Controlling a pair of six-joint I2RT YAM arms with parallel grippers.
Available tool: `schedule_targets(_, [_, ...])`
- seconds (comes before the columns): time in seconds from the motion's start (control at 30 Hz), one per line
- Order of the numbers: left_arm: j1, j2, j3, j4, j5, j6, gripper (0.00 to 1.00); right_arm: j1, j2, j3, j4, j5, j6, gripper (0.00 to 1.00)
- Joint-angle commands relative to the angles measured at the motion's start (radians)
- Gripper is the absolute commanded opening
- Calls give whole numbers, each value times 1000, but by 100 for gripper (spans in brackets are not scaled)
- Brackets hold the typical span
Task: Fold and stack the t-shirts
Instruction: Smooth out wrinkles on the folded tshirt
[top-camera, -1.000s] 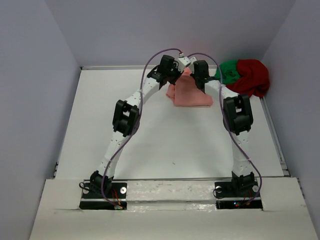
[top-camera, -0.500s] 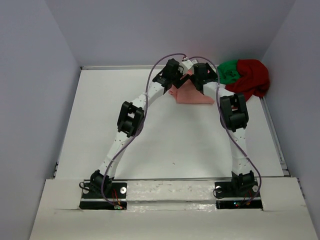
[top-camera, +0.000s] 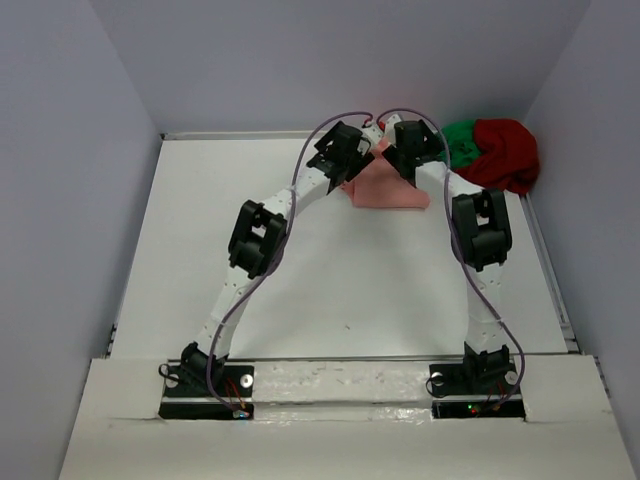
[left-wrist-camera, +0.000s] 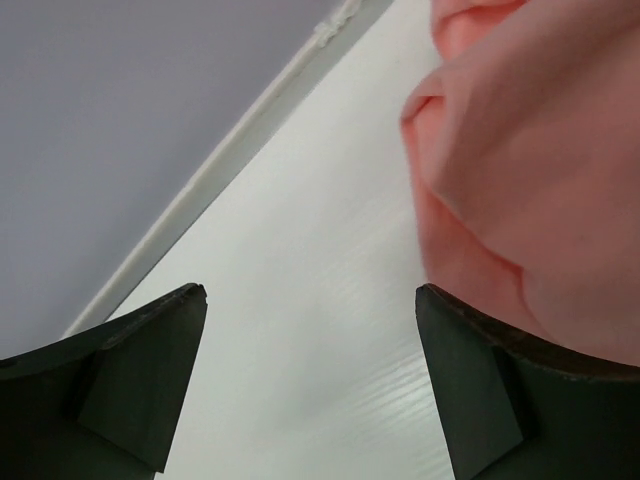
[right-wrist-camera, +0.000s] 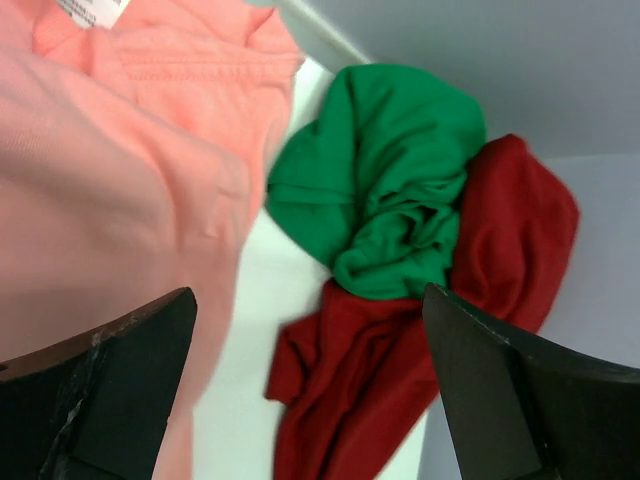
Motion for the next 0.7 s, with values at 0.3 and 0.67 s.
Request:
schedule_targets(0.3, [135,-578,-360,-163,-75,-106,99,63,-406,-131,-208,-307,12,100])
schedule_targets(0.67, [295,-649,-543,-329,174,-191,99,63,-268,-22,-305,-409,124,99])
